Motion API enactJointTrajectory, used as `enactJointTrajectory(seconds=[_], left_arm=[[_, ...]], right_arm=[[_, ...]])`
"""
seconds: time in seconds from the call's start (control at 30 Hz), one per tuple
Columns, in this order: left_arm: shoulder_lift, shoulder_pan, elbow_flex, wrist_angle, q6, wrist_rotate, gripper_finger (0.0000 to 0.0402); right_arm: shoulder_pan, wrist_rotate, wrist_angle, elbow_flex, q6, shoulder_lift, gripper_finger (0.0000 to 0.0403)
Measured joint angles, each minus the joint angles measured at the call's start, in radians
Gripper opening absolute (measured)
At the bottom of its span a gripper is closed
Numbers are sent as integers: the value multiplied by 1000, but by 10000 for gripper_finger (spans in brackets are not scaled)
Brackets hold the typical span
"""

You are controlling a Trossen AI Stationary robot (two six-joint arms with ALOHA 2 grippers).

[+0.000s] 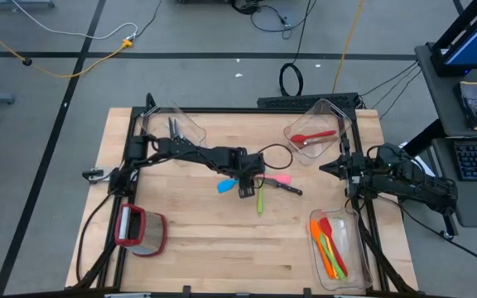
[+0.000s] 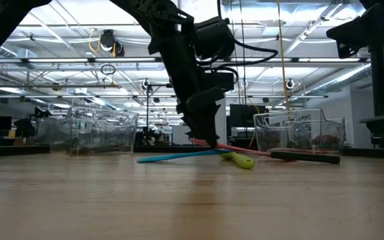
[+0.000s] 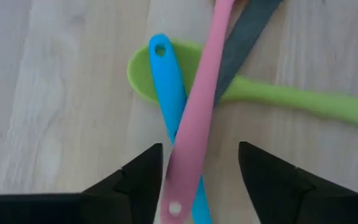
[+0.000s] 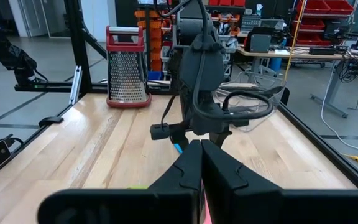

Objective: Pick & Place Kitchen Items
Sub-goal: Put the pink spatula into the bottom transparent bin

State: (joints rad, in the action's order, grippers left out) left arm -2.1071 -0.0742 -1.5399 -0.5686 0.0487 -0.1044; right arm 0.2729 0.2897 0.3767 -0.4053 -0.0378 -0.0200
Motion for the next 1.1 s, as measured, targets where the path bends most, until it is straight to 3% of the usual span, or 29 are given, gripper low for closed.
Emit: enactJointTrajectory(seconds=[0.5, 1.1], left_arm=[[-6, 1, 0, 0, 10, 4, 48], [66, 2, -1, -2, 12, -45, 42]], right_arm=[[0, 0, 2, 0, 0, 0, 0], [0, -1, 2, 0, 1, 0, 0]])
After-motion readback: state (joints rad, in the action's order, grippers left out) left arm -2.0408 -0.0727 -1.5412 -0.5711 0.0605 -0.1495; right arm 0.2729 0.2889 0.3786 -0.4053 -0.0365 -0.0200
